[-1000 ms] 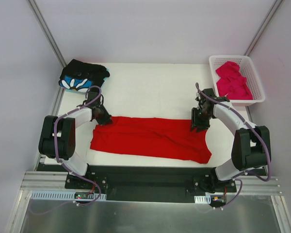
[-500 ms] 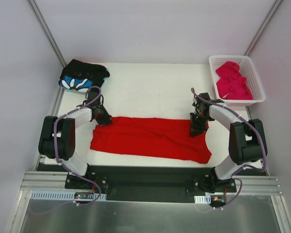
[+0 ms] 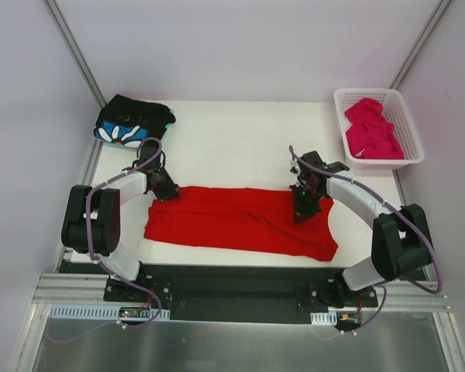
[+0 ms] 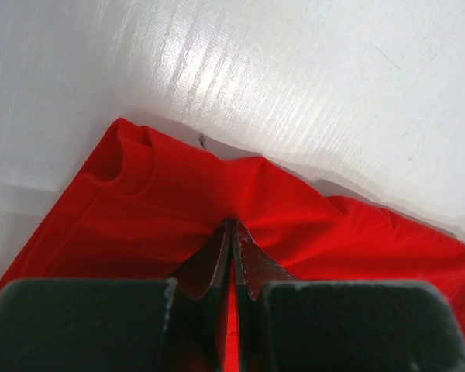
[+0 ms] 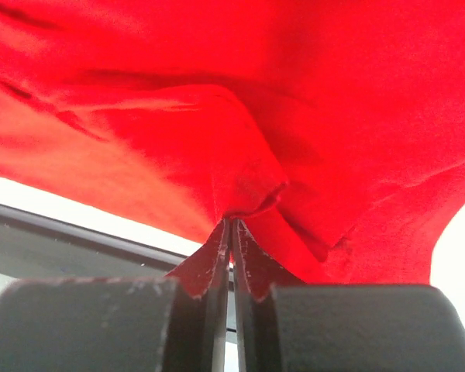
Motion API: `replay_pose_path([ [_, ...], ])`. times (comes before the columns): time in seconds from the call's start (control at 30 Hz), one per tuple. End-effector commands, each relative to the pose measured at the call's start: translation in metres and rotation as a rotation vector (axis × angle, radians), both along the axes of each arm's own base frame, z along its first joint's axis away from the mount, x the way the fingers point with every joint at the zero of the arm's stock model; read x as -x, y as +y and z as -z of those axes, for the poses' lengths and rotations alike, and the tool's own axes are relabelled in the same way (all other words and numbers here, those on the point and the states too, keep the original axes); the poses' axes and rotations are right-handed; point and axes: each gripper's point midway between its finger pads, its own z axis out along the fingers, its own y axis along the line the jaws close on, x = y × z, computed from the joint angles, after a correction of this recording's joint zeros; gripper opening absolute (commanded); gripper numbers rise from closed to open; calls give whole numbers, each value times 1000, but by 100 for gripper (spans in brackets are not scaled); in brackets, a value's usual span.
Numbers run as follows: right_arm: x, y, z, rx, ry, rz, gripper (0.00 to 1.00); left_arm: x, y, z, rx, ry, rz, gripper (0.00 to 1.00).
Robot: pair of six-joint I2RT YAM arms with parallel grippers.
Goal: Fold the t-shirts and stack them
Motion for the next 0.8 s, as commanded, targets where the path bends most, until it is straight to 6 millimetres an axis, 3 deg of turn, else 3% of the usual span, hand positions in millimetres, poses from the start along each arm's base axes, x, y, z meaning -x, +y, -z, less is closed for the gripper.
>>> replay_pose_path([
  [0.0, 33, 11, -14, 14, 15, -69, 5, 13, 0, -5, 9, 24, 15, 2],
  [0.37, 98, 28, 5, 75, 98, -223, 6, 13, 0, -7, 12, 21, 15, 2],
  [0.53, 111, 41, 15, 99, 114, -278, 6, 12, -1, -7, 13, 22, 17, 2],
  [0.7, 113, 49, 16, 125, 99, -310, 19, 11, -1, -8, 14, 18, 19, 2],
  [0.73, 114, 51, 16, 125, 99, -319, 24, 11, -2, -9, 15, 16, 23, 2],
  [0.77, 112, 52, 13, 127, 91, -319, 35, 11, -2, -10, 15, 16, 23, 2],
])
